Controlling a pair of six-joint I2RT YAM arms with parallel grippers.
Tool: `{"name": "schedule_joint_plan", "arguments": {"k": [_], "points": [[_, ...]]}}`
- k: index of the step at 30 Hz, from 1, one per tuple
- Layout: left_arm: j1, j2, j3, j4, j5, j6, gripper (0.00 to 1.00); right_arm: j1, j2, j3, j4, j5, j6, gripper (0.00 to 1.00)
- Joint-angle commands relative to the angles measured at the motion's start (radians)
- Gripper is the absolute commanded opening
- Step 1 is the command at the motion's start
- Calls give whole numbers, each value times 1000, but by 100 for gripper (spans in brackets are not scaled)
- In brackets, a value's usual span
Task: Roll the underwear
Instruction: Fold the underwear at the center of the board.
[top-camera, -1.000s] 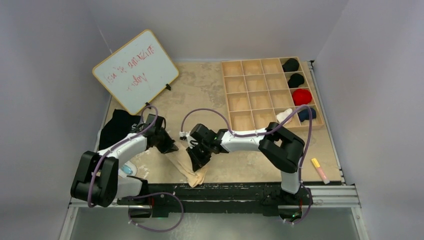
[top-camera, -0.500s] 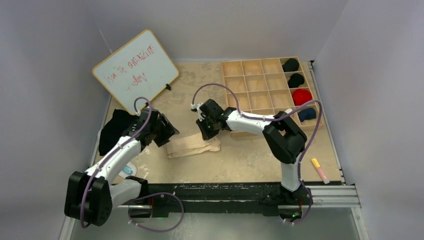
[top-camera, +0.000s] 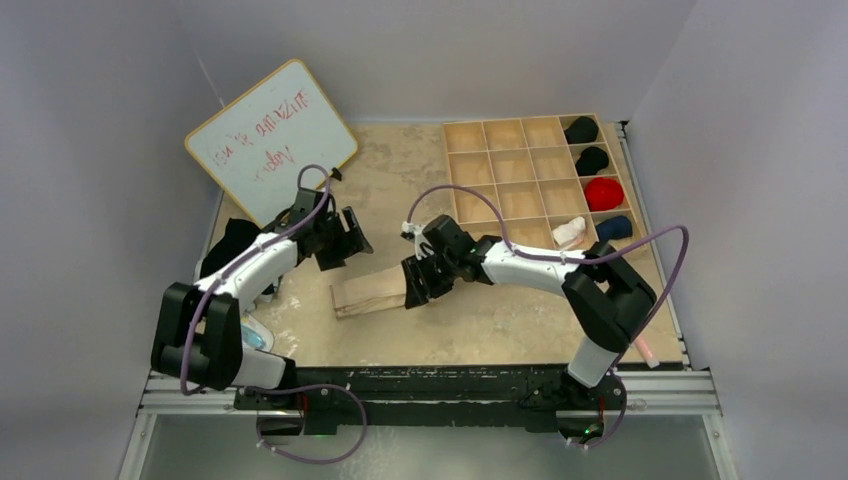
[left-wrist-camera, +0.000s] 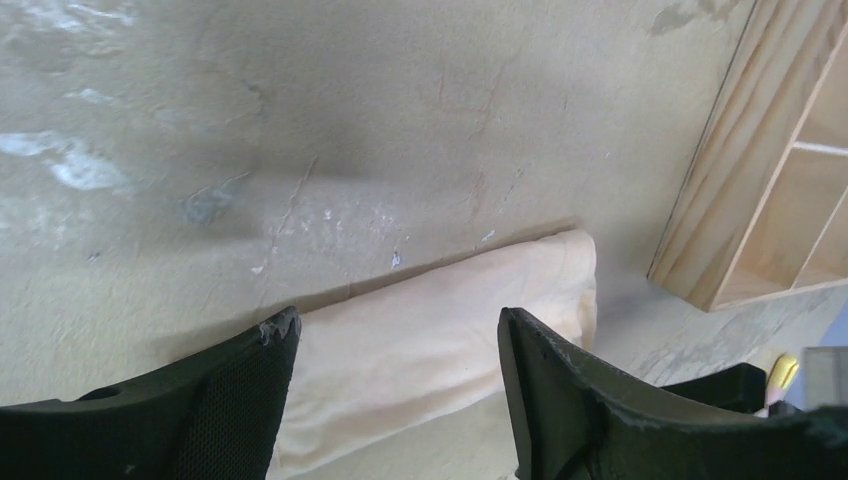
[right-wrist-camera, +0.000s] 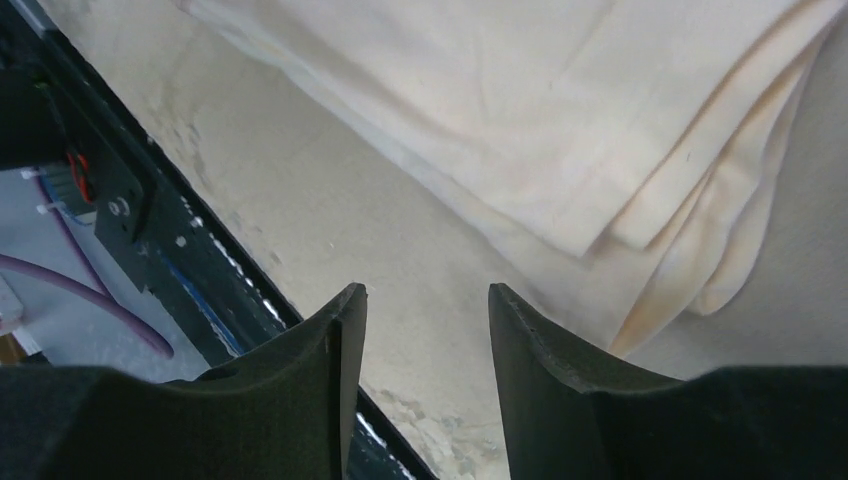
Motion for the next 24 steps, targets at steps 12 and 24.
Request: {"name": "schedule_joint_plan", "arguments": {"k": [12,24], "points": [[4,175,-47,79,68,78,70,-21,72,-69,85,-24,167,68],[2,64,-252,183,145,-63,68,-181,232,160,61,-177,81,71]]}}
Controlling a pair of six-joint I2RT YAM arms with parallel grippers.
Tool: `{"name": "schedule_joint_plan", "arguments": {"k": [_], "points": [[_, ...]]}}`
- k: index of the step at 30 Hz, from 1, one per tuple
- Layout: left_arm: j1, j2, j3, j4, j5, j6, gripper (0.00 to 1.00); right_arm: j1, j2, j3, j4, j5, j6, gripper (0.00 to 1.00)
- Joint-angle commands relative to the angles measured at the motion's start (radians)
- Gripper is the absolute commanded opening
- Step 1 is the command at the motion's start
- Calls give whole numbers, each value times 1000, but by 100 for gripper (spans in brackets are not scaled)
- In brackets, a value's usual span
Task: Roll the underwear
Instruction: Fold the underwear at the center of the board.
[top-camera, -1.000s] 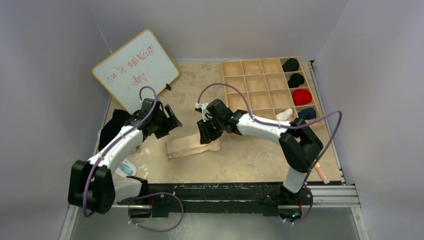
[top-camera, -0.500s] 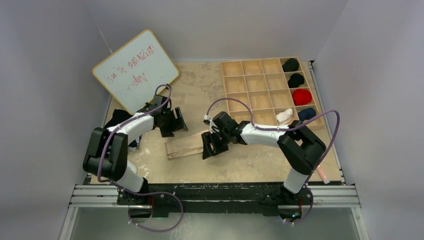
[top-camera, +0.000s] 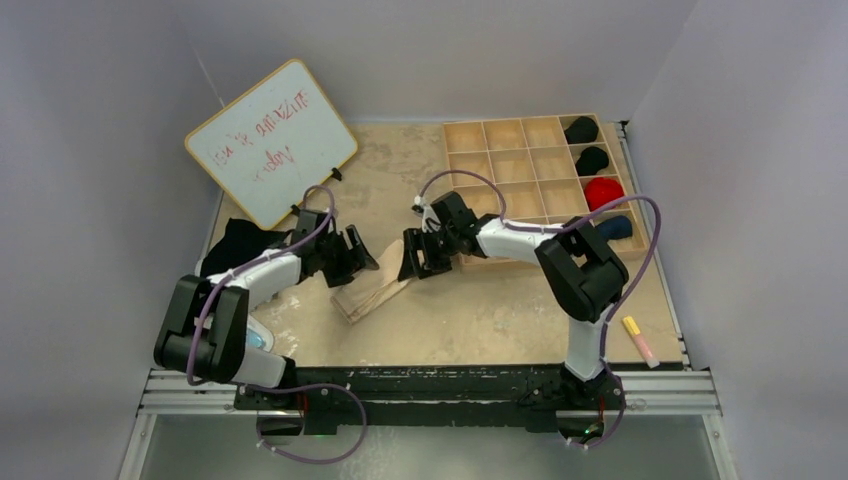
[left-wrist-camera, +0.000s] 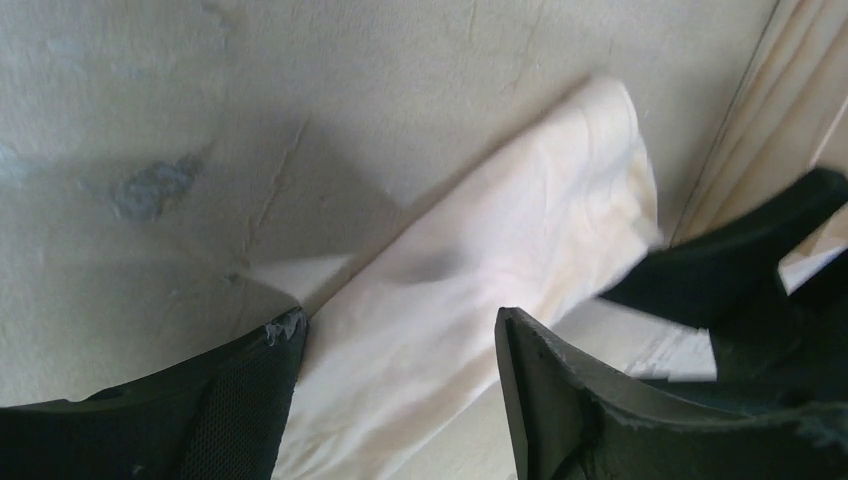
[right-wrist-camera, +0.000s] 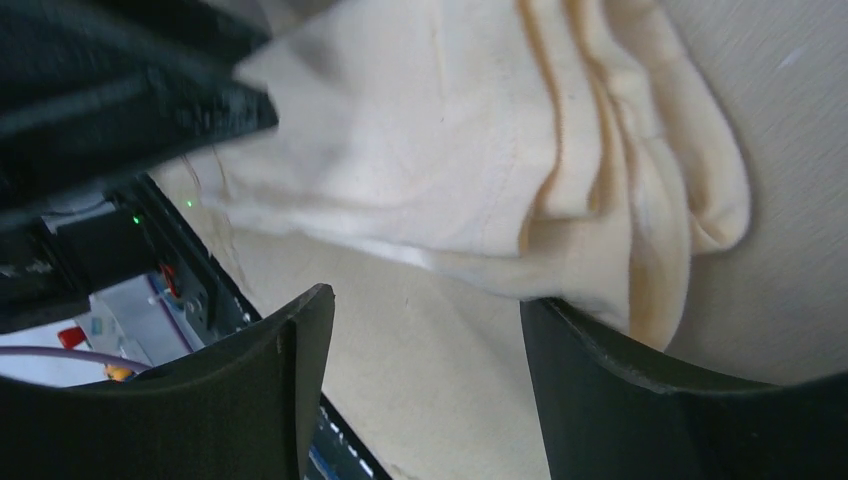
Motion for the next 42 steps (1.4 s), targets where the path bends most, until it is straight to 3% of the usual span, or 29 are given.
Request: {"name": "schedule_joint_plan", "arguments": {"k": [1,6,11,23,31,33,37,42], "points": [[-1,-51,-130,-5,34,-85,68,-52,64,116,-41,-59,-65,72],[-37,-147,-224,21,48,-172,67,-79,129,224,-86,-98,-76,73],[-101,-235,-269,1,8,-248,67,-86,163,281,-152,-26,-83,74],[-147,-273,-273,-29,13,-233,66,-85,240,341,-116,110,4,68],[-181,-274,-285,-23,5,-248,64,-86,289,413,-149,140,-39,33],[-183,-272,-287,-19,3,-254,64,-86,289,421,-157,121,-70,31],[-186,-279,-284,-22,-6,-259,63,-86,263,424,-166,63,-104,37],[-186,-333,-276,-59,-50,-269,64,-86,156,391,-212,66,-142,64]]}}
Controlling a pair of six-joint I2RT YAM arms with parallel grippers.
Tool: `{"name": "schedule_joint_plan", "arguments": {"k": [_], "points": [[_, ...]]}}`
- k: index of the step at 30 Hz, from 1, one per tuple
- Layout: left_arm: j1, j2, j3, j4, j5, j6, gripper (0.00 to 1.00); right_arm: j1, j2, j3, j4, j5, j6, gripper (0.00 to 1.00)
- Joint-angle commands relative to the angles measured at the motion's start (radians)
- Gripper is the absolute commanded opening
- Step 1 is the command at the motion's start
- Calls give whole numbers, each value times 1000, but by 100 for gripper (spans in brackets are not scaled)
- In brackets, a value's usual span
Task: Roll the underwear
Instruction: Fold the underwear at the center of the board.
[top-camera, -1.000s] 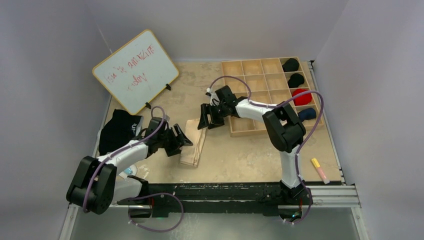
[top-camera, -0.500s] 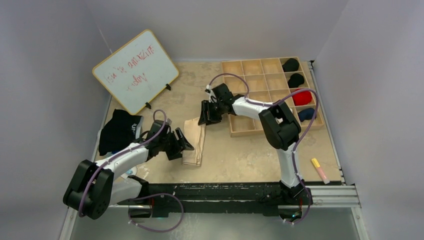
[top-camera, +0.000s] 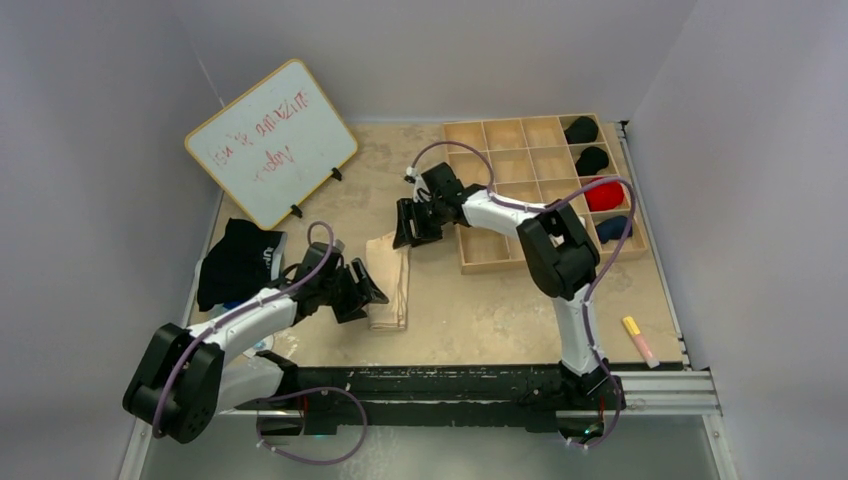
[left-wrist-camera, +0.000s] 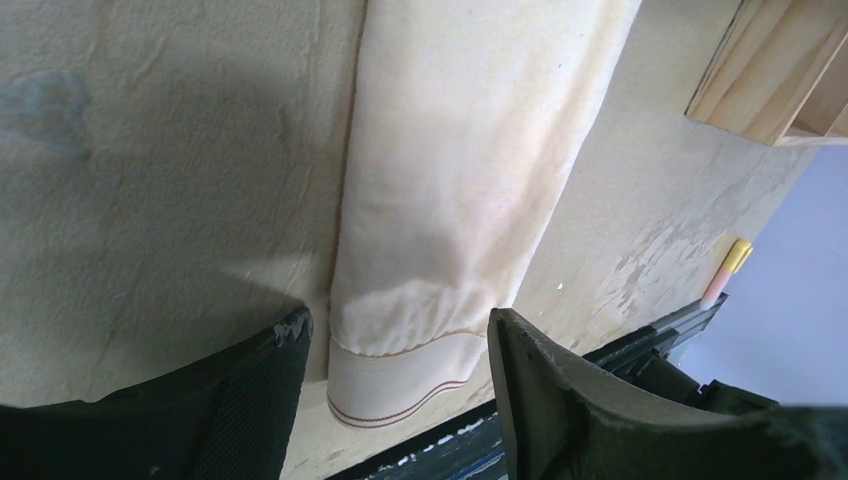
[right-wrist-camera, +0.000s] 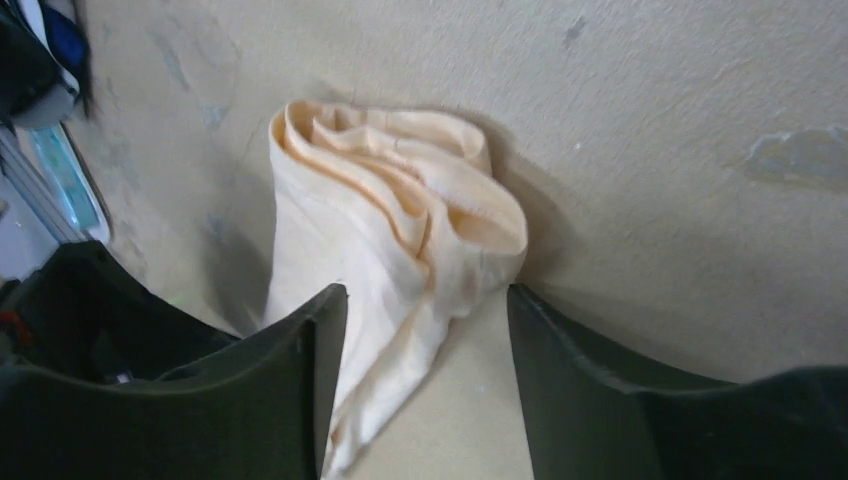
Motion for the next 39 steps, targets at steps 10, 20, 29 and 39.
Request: {"name": "schedule_joint_plan", "arguments": {"k": [10,20,29,39], "points": [[-7,-177,-24,-150,-179,-55,64,67,-285,-382,158,-84,114,68],[-7,-238,-5,-195,-221,-66,66,148,-251,-465,300,-59,238,68],[-7,-244,-6,-209,-221,-70,66,144,-216,-480,238,-4,252,50],[-7,-216,-5,-195,-205,-69,66,93,-177,-522,303,-74,279,22]]}}
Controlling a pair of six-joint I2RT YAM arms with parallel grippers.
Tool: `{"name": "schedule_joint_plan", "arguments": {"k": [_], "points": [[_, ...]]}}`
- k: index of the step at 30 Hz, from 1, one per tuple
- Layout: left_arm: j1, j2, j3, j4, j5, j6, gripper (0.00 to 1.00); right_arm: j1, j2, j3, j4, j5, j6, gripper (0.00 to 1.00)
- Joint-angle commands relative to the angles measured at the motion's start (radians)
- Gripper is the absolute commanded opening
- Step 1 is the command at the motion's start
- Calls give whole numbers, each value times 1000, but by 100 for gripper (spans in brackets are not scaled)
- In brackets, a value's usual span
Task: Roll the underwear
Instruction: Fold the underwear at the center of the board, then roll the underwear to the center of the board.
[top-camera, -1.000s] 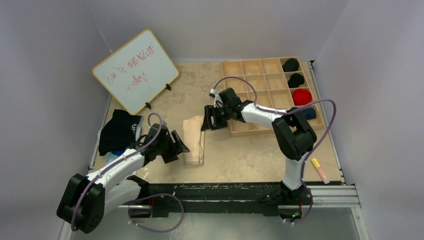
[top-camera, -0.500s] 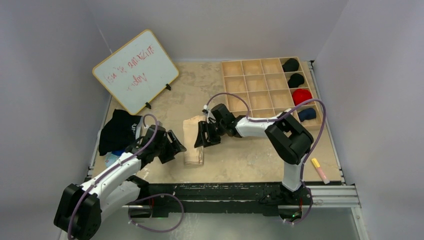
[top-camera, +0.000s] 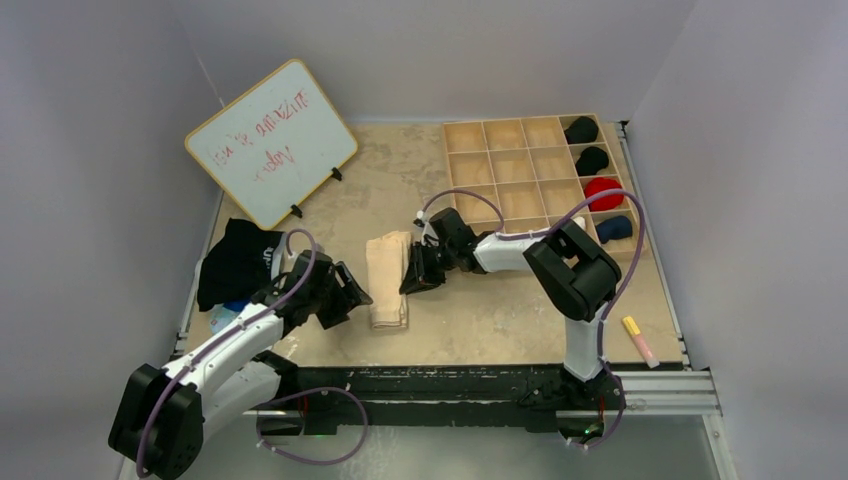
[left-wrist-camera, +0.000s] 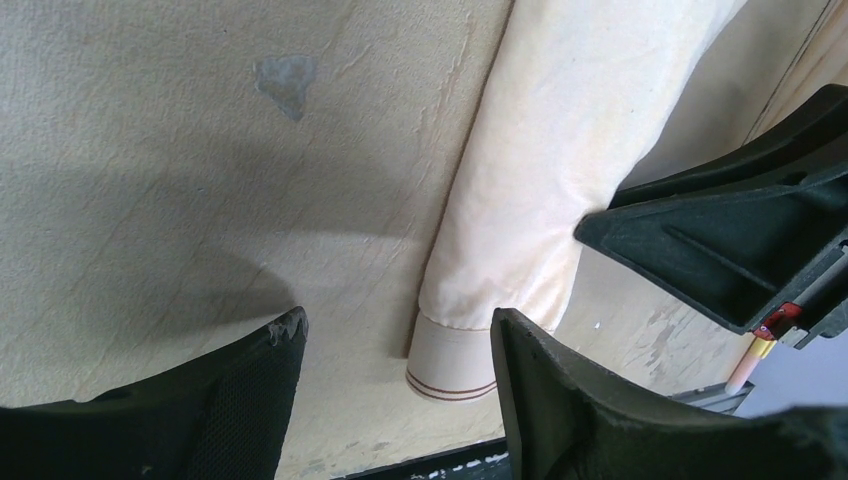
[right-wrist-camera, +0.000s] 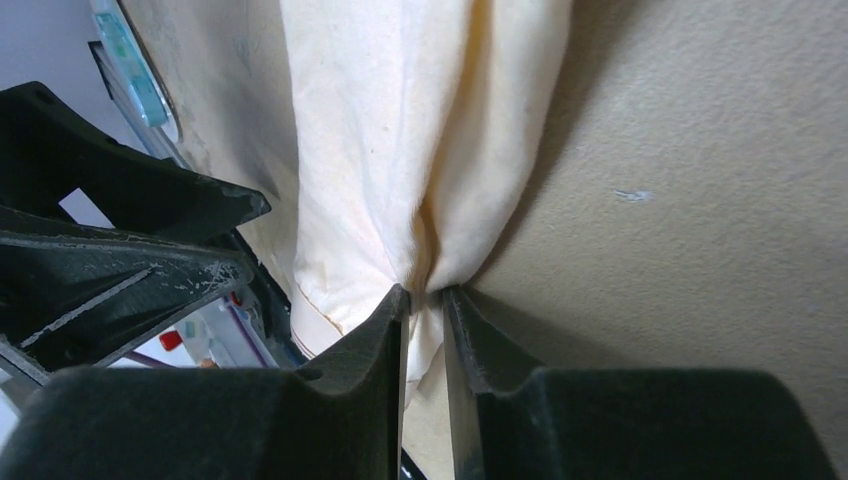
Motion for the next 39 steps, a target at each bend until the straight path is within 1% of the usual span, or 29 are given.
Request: {"name": "schedule_joint_plan", "arguments": {"k": [1,5,6,9,11,14,17,22,26,31,39], "points": [[-4,-2,12,14,-1,-10,66,-13,26,-36,-23,28,-11,21],[-4,1,7,14,0,-10,66,-14,21,-56,5,-5,4,24],[-4,2,6,14,1,-9,66,-15,13,-59,5,-4,1,27],[-4,3,4,18,6,-9,66,-15,-19,-60,-18,18,-16,45],[-4,6,1,21,10,-7,66,-14,-43,-60,-35,38,-31,52],[-4,13,-2,27,15,-5,66,-14,-65,-65,-36,45,-35,55],[-4,19,-1,29,15,-5,66,-7,-74,-90,-2,4,-17,56],[-4,21,-4,33,17,-8,68,49,-67,-101,0,-16,-24,56],[-4,19,-10,40,23,-15,69,71,-48,-109,-3,-2,-6,54],[-4,6,-14,30,19,-16,70,71,-68,-121,-61,55,-15,51],[-4,6,-22,39,33,-18,70,68,-65,-146,-73,46,-3,23]]}}
